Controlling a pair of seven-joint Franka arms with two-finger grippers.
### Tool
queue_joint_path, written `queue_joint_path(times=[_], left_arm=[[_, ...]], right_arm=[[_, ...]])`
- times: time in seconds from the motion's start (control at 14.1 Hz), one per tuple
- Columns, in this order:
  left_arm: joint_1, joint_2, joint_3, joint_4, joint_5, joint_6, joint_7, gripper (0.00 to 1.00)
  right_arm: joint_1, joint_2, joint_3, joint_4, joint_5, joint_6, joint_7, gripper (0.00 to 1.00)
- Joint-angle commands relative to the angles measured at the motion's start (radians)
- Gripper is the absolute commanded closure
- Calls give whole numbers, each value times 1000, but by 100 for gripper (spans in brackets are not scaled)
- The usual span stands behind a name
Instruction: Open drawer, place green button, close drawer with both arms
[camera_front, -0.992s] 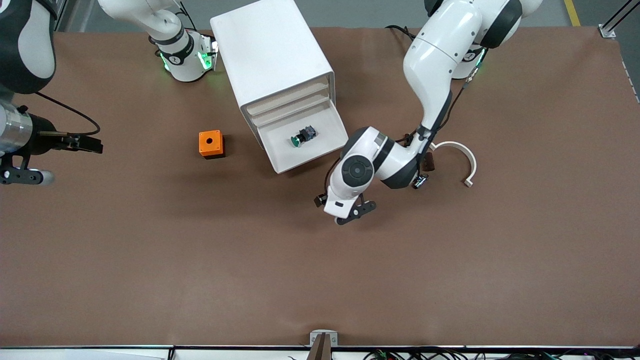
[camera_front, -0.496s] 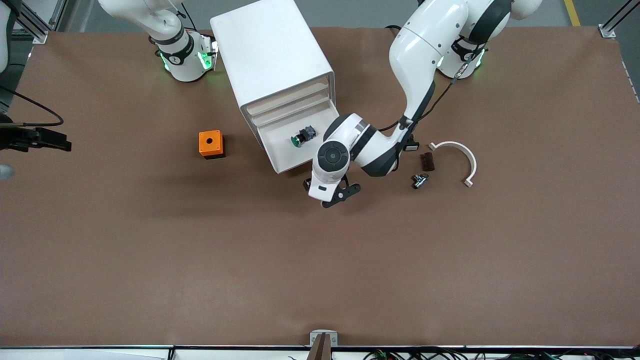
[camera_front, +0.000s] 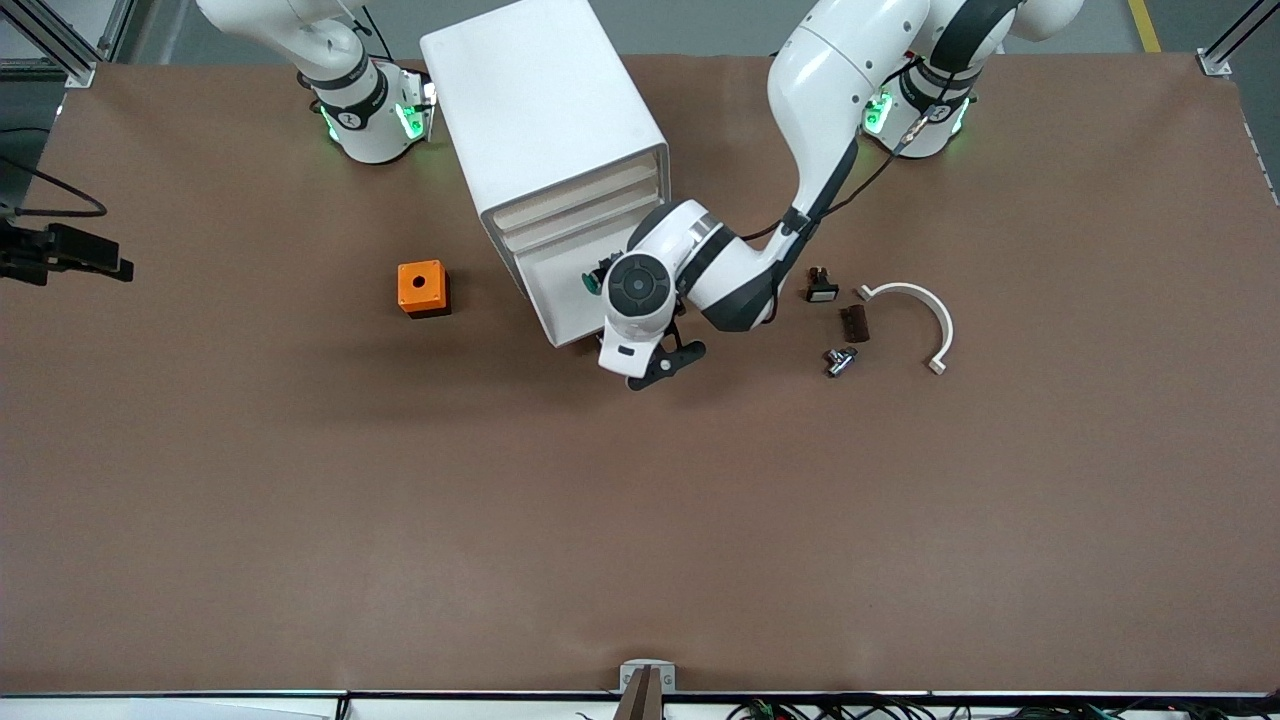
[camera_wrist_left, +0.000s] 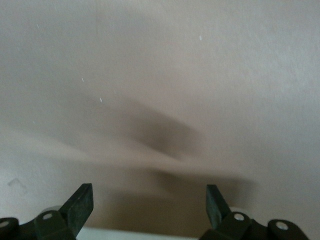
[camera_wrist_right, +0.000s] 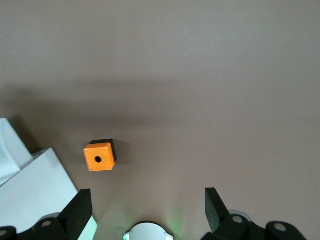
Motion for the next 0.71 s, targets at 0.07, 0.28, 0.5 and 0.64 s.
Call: queue_joint_path(times=[0.07,0.28,0.5,0.64], left_arm=[[-5,-33,-37,-40,22,-9,-68,1],[-4,-30,-76,-51,6,-7,-92,1],[-2,-25,-93,-58,-9,-7,-125,1],[1,-24,-110,-66,-33,-9,-162,1]], right_arm=[[-29,-39,3,-2,26,-27,-8,0],[-38,-44,3,-7,17,-21,-4,0],[-104,-75,74,-23,16,-19,-2,0],[-239,-125,230,-82,13,27,-1,0]])
